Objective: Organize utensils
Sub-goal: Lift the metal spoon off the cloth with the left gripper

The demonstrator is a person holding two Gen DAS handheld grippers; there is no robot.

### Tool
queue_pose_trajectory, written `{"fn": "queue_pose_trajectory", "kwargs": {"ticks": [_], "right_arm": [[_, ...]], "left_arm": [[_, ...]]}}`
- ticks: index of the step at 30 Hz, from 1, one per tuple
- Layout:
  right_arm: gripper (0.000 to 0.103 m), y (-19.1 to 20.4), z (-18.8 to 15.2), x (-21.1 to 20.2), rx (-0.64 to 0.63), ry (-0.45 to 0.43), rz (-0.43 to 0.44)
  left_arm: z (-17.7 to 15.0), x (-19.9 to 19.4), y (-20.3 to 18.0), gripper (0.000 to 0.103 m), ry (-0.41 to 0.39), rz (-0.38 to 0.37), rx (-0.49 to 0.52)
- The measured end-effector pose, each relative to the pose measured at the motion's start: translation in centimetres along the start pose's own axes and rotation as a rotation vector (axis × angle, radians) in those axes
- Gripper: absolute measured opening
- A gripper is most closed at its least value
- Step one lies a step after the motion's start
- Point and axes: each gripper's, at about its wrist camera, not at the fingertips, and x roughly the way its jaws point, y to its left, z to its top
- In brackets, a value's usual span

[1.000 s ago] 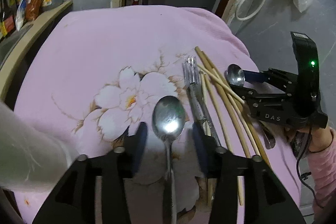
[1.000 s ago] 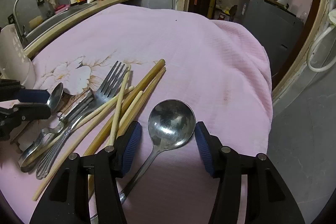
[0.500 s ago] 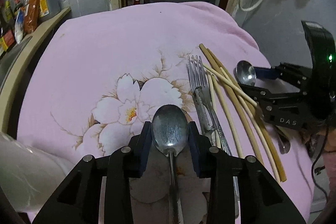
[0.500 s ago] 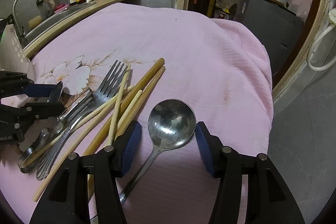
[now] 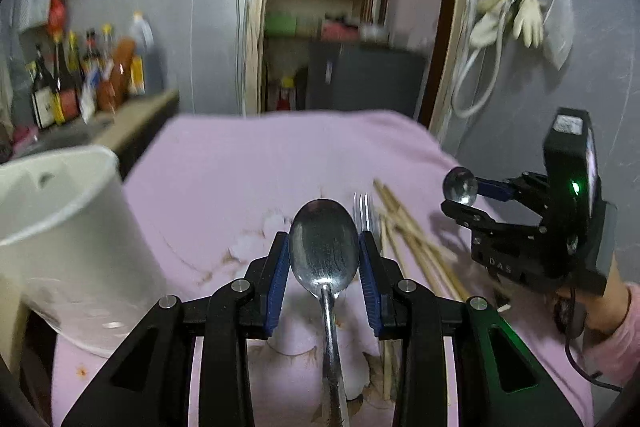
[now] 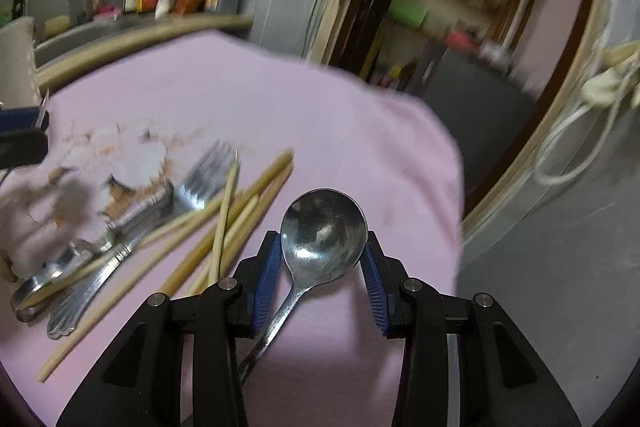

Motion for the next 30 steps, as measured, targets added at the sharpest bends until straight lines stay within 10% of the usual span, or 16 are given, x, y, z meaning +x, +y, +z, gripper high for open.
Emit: {"fn": "queue_pose_trajectory", "kwargs": {"ticks": [15,16,30], "right_arm": [[0.026,2.3,0.2,-9.8,0.012,-0.524,-0.285],[0.004,2.6,0.4,-10.3,0.017,-0.539,-0.293],[0.003,5.0,2.1,-11.5,-0.006,-0.507,-0.181]], "left_arm": [[2.5,-6.3,1.2,0.029,-0.276,0.065,-0.027],[2.7,-6.7,1.4,0.029,-0.287,0.065,-0.033],[2.9,-9.8,3.9,0.029,-0.28,0.006,-0.105]]}}
